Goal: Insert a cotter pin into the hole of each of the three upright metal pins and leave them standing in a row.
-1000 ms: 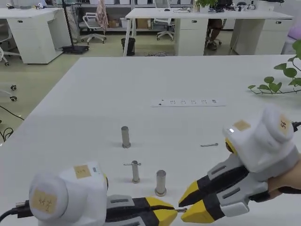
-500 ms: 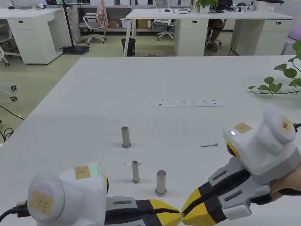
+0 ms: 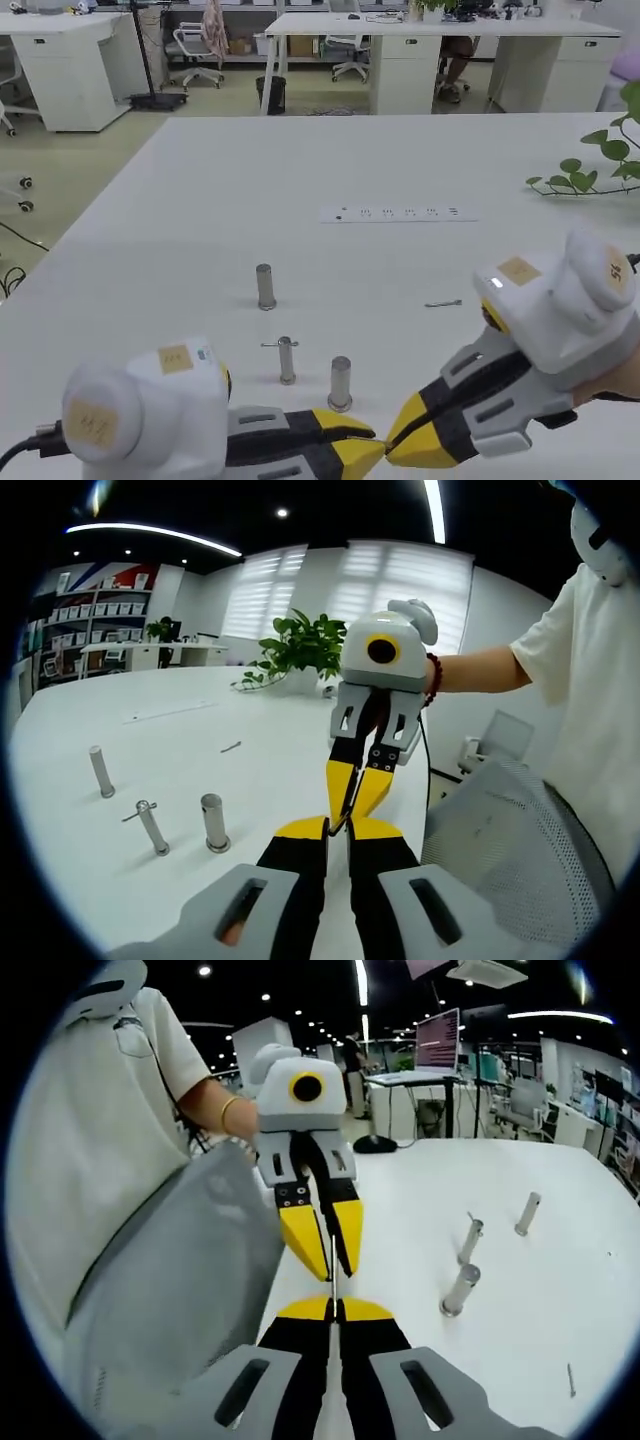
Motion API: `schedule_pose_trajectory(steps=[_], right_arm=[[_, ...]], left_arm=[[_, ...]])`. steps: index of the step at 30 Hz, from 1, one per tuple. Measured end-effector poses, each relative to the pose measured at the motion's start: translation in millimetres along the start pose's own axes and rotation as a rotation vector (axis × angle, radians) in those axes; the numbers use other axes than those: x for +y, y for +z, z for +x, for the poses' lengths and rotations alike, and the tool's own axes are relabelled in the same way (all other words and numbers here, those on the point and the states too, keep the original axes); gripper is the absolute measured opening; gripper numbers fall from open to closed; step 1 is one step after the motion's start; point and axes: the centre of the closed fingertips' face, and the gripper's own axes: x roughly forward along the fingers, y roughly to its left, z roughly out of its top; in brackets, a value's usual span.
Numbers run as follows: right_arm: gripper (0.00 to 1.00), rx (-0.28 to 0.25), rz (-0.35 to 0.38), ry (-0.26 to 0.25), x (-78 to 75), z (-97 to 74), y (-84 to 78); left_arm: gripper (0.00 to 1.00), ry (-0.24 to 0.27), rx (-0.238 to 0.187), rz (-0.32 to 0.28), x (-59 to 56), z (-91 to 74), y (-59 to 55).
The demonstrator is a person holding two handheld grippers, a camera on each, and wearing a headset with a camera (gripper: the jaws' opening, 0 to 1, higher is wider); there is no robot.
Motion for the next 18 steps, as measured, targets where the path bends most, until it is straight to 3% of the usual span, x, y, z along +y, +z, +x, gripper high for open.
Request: schedule_pose_trajectory(steps=[12, 18], right_arm=[[0.03, 0.125, -0.026, -0.059, -20.5, -0.5, -17.9], [0.03, 0.153, -0.032, -0.084, -32.1, 1.7, -20.4]], left_arm=[[0.15, 0.051, 0.014, 0.016, 9.9, 2.7, -7.0], [0.19, 0.134, 0.016, 0.059, 27.1, 4.2, -8.5]])
